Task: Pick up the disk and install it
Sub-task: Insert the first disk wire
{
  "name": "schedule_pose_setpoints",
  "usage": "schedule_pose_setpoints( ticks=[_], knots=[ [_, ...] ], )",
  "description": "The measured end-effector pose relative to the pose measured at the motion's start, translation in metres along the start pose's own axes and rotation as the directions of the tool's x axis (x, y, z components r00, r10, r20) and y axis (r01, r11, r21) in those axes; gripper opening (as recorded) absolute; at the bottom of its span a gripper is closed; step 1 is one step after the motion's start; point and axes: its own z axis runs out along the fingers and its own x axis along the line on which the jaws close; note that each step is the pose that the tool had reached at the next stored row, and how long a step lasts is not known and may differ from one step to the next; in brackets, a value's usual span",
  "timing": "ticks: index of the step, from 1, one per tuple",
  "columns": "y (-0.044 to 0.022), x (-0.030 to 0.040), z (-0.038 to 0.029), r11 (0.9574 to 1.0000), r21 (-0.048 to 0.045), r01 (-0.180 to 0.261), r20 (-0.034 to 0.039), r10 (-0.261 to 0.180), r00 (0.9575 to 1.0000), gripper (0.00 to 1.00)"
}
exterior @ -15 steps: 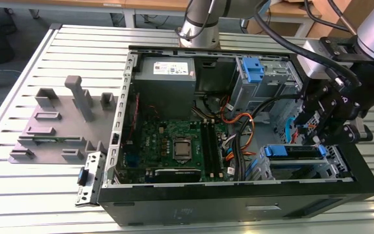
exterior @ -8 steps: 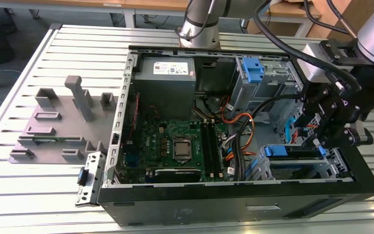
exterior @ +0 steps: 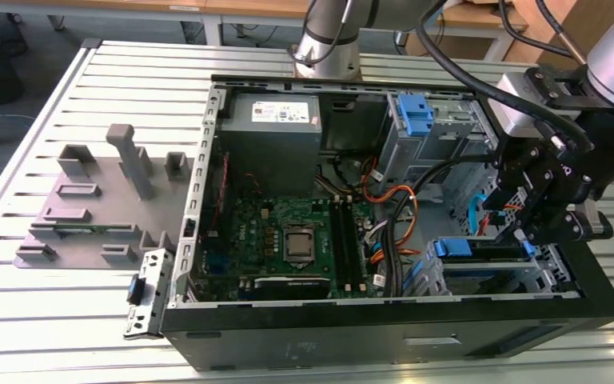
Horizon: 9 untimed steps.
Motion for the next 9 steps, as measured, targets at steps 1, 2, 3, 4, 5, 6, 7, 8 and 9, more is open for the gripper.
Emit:
schedule_pose_setpoints(
  ticks=[1,2,3,4,5,6,7,8,9],
  knots=[
    [0.0000,0.0000,0.0000,1.0000,0.0000,0.000,0.0001,0.000,1.0000,0.48],
    [0.0000,0.0000,0.0000,1.0000,0.0000,0.000,0.0000,0.000,1.0000,0.48],
    [0.0000,0.0000,0.0001,1.0000,0.0000,0.000,0.0000,0.000,1.0000,0.48],
    [0.0000,0.0000,0.0001,1.0000,0.0000,0.000,0.0001,0.000,1.0000,0.48],
    [0.0000,0.0000,0.0001,1.0000,0.0000,0.000,0.0000,0.000,1.0000,0.48],
    [0.0000,0.0000,0.0001,1.0000,0.0000,0.000,0.0000,0.000,1.0000,0.48],
    [0.0000,0.0000,0.0001,1.0000,0.0000,0.000,0.0001,0.000,1.0000,0.48],
    [0.0000,0.0000,0.0001,1.0000,0.0000,0.000,0.0000,0.000,1.0000,0.47],
    [0.0000,0.0000,0.0001,1.0000,0.0000,0.000,0.0000,0.000,1.0000,0.47]
  ],
)
